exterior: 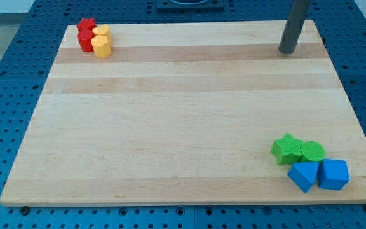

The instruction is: Place the blue triangle at the centre of the board

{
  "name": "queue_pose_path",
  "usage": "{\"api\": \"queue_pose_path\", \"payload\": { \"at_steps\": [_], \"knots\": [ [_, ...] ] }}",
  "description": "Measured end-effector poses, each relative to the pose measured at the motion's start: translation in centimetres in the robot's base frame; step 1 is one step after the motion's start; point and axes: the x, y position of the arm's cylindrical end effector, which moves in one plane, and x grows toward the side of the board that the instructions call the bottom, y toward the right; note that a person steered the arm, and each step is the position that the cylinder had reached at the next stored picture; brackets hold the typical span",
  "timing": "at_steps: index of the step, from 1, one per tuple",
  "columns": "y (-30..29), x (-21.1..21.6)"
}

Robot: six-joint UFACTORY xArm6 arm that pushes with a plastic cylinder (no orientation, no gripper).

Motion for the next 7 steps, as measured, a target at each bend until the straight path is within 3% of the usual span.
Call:
{"api": "queue_pose_path", "payload": {
  "at_steps": [2, 3, 4, 6, 7],
  "knots": [
    [3.7, 1.0],
    [8.0, 5.0],
    [11.2, 12.8],
    [11.9, 31.0],
    [10.6, 32.3]
  ]
}}
